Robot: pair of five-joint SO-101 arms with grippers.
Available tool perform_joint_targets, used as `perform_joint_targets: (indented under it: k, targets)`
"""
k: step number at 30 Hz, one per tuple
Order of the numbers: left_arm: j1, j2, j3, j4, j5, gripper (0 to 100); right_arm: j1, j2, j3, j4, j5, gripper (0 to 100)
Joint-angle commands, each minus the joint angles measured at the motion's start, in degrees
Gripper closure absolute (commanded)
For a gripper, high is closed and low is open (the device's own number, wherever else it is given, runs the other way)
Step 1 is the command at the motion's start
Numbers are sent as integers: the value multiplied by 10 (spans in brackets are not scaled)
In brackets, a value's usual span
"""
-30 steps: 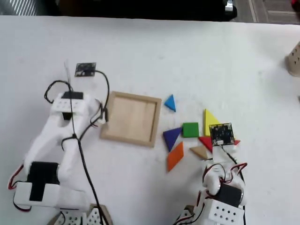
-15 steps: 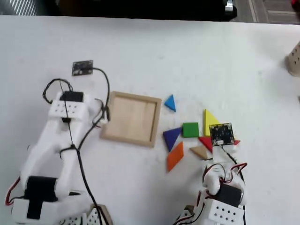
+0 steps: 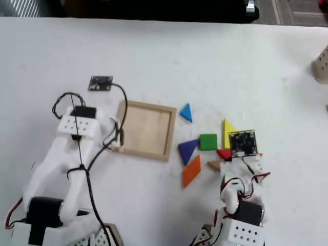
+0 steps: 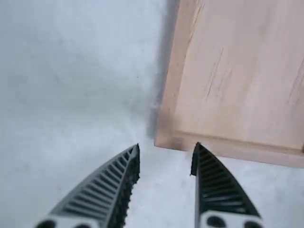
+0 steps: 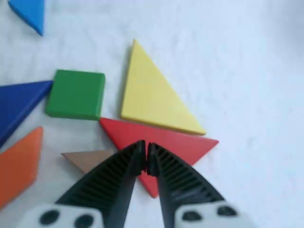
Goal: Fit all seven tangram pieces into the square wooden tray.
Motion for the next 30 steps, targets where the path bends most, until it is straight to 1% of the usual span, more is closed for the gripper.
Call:
perform_joint_targets:
  k: [1, 6, 9, 11, 14, 17, 21, 25, 26, 27, 30]
  targets:
    - [7, -26, 32, -57, -5, 812, -53, -3, -48, 12, -14, 981]
    - [3, -69, 61, -87, -5, 810, -105, -2, -81, 24, -14, 981]
    - [7, -118, 89, -91, -6, 809, -153, 2, -94, 27, -14, 981]
    - [7, -152, 120, -119, -6, 809, -188, 26, -103, 27, -14, 981]
    - [3, -196, 174, -182, -6, 809, -241, 95, -126, 19, -14, 980]
    - [7, -225, 213, -224, -5, 809, -270, 190, -173, 7, -18, 924]
    - [7, -235, 222, -236, -5, 809, -288, 324, -258, 8, -18, 816]
    - [7, -233, 222, -236, -5, 809, -295, 444, -318, -7, -20, 801]
    - [7, -233, 222, -236, -5, 809, -294, 472, -323, -18, -31, 801]
    - [7, -233, 222, -236, -5, 809, -292, 498, -324, -32, -61, 801]
    - [7, -233, 222, -236, -4, 809, -292, 571, -324, -73, -181, 801]
